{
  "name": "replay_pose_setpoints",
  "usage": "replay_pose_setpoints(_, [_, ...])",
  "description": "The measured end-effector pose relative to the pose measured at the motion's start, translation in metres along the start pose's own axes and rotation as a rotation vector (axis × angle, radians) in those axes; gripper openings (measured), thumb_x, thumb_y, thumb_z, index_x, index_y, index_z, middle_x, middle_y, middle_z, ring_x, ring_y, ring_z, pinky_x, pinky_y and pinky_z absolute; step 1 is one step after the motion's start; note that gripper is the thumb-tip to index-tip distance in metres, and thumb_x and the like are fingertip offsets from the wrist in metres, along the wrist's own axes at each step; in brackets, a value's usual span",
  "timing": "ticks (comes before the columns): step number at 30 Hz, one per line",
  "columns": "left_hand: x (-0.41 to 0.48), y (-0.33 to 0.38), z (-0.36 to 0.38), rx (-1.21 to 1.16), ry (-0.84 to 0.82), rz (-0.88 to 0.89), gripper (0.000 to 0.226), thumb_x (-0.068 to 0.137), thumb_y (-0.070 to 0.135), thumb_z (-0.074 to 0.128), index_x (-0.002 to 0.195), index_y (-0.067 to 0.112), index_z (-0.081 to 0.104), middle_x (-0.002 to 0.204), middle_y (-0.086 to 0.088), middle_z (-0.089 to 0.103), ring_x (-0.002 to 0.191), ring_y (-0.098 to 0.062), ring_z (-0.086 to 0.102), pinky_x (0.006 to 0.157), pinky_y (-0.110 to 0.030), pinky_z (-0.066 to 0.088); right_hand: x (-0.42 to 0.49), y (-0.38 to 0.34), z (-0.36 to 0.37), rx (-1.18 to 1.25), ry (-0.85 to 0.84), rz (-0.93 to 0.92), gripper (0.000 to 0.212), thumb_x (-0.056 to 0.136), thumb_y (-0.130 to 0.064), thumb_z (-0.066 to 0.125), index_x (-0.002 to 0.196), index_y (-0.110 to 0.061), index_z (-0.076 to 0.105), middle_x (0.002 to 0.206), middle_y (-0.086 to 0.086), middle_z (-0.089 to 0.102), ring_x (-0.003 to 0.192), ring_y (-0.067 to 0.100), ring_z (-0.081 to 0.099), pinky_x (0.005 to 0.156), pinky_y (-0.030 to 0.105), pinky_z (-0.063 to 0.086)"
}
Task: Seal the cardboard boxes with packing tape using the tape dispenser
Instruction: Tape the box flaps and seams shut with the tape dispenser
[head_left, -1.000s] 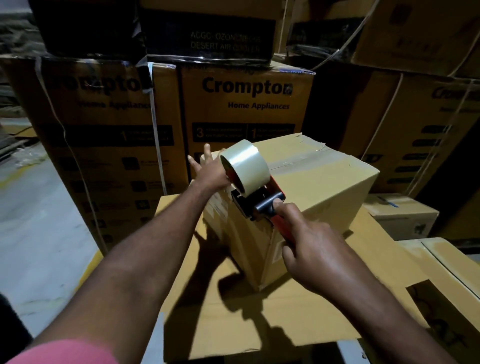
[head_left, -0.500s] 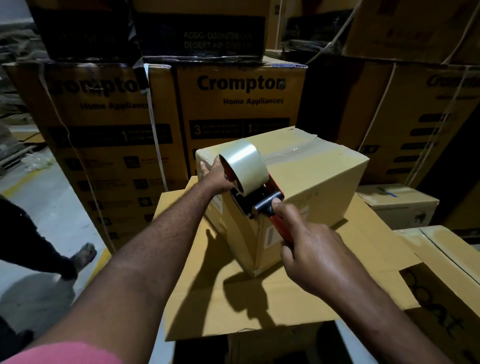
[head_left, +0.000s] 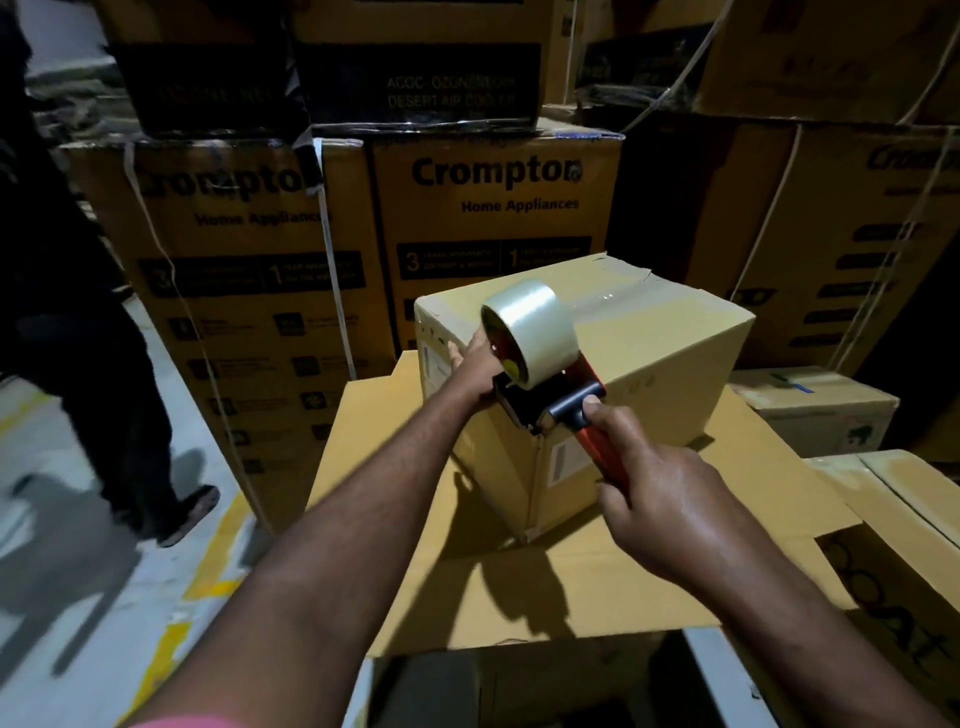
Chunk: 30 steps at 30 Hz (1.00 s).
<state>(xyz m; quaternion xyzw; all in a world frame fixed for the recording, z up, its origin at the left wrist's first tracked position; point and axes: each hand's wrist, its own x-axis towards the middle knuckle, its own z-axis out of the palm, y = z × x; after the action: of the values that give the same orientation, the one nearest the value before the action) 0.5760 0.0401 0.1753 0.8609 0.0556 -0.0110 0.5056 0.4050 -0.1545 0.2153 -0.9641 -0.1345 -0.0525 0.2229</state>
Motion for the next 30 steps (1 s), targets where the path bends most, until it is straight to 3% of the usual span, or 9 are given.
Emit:
replay_pose_setpoints(3, [-0.009, 0.004, -0.004, 0.247, -0.022, 0.096, 0.075, 0.102, 0.043, 0.053, 0.162, 0.017, 0.017, 0.17, -0.012, -0.002, 0.154, -0.036, -0.017, 0.123, -0.054, -0.013, -0.004, 0.002, 0.005, -0.013, 0.024, -0.037, 0.074, 0.1, -0.027, 0.053, 0.145, -0.052, 0.0, 0.084, -0.012, 0.045, 0.068, 0.001, 0.051, 0.056, 0.016, 0.044])
replay_pose_setpoints(8, [-0.002, -0.002, -0.009, 0.359, 0.033, 0.202, 0.073, 0.094, 0.036, 0.069, 0.156, 0.019, 0.035, 0.169, -0.009, 0.017, 0.157, -0.028, -0.002, 0.12, -0.06, -0.018, -0.021, 0.015, 0.01, -0.005, -0.009, -0.03, 0.072, 0.099, -0.029, 0.054, 0.143, -0.053, 0.003, 0.083, -0.014, 0.045, 0.071, 0.0, 0.048, 0.057, 0.018, 0.038])
replay_pose_setpoints(16, [-0.015, 0.006, -0.006, 0.413, 0.04, 0.261, 0.069, 0.097, 0.04, 0.064, 0.156, 0.02, 0.036, 0.166, -0.006, 0.026, 0.157, -0.024, 0.004, 0.122, -0.06, -0.011, -0.032, 0.027, 0.019, 0.055, 0.052, -0.033, 0.073, 0.099, -0.031, 0.054, 0.14, -0.059, 0.0, 0.097, -0.016, 0.051, 0.086, 0.007, 0.056, 0.073, 0.026, 0.05])
replay_pose_setpoints(22, [-0.029, 0.017, -0.011, 0.326, 0.008, 0.187, 0.078, 0.097, 0.031, 0.066, 0.161, 0.019, 0.022, 0.171, -0.005, 0.007, 0.155, -0.033, -0.01, 0.121, -0.06, -0.012, -0.039, 0.031, 0.025, 0.051, 0.038, -0.027, 0.075, 0.1, -0.034, 0.053, 0.139, -0.061, -0.004, 0.106, -0.016, 0.055, 0.093, 0.007, 0.058, 0.079, 0.027, 0.051])
replay_pose_setpoints(30, [-0.019, 0.013, -0.011, 0.496, -0.014, 0.24, 0.068, 0.101, 0.053, 0.052, 0.16, 0.028, 0.028, 0.171, -0.002, 0.008, 0.156, -0.025, -0.008, 0.12, -0.062, -0.016, -0.046, 0.043, 0.026, 0.074, 0.018, -0.004, 0.077, 0.099, -0.036, 0.055, 0.138, -0.065, -0.005, 0.104, -0.02, 0.048, 0.086, 0.002, 0.051, 0.077, 0.021, 0.046])
